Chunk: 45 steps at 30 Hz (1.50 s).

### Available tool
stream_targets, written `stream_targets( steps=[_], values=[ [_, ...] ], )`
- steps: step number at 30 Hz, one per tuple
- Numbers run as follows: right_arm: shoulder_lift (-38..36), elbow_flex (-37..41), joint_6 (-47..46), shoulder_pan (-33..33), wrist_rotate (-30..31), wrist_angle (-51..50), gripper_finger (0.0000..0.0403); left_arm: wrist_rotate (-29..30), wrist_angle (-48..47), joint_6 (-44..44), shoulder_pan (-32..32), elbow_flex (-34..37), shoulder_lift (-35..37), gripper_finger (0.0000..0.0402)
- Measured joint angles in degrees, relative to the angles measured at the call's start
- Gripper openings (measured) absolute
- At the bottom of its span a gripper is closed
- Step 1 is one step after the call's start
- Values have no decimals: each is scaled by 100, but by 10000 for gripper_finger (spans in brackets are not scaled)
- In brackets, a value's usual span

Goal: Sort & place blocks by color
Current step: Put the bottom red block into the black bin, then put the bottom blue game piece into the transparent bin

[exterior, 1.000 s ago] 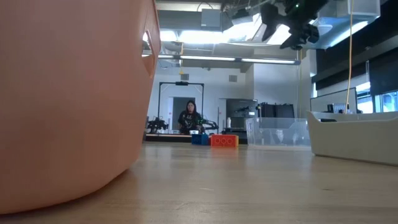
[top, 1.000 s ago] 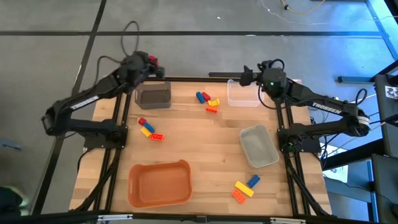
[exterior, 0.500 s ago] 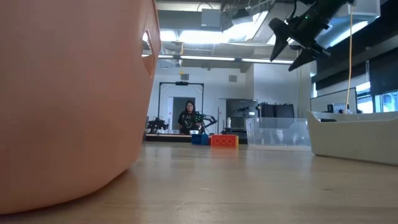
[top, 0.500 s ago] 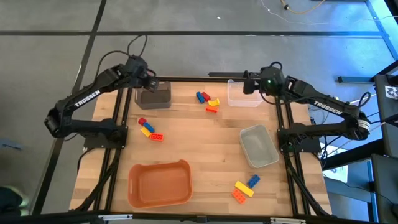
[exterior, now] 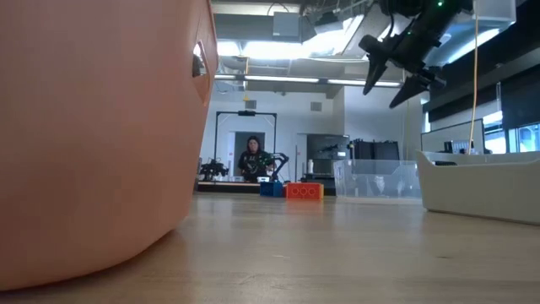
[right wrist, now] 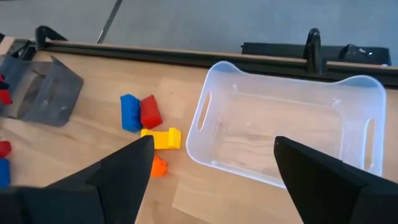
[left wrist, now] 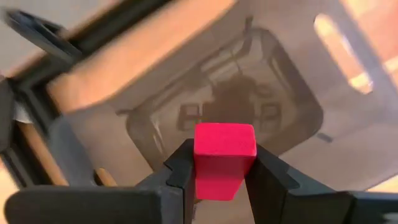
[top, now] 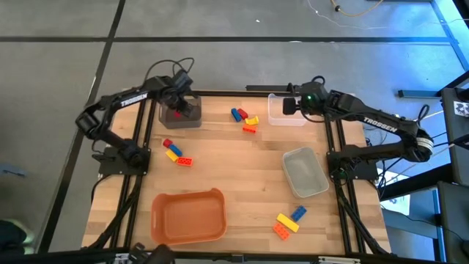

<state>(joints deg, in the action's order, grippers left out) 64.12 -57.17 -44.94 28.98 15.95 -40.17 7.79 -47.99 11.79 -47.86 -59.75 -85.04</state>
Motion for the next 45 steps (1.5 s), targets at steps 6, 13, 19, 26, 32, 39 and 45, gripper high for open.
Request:
stream_targets(
  steps=[6,13,19,26,32,39,45],
  values=[
    [70,0,-152,-1,-62,-8,332,-1,-18,20,-26,0,-436,94],
    [70,0,-151,-1,-61,-6,332,58,74,-87,-52,0,-436,183],
    [70,0,-94,-1,-8,11,332,-158,94,-177,-286,-2,-211,239],
    [70,0,511,-3,-26,7,332,-974,567,523,-354,-96,816,247],
    [51,2,1411,-83,-769,89,332,-1358,2147,743,387,-98,2010,247],
    [-337,0,2779,-454,-3486,599,332,-2094,3948,782,1362,-103,2548,247],
    [-370,0,2259,-1815,-3856,387,332,-1581,4685,825,1850,-103,2549,247]
  ],
)
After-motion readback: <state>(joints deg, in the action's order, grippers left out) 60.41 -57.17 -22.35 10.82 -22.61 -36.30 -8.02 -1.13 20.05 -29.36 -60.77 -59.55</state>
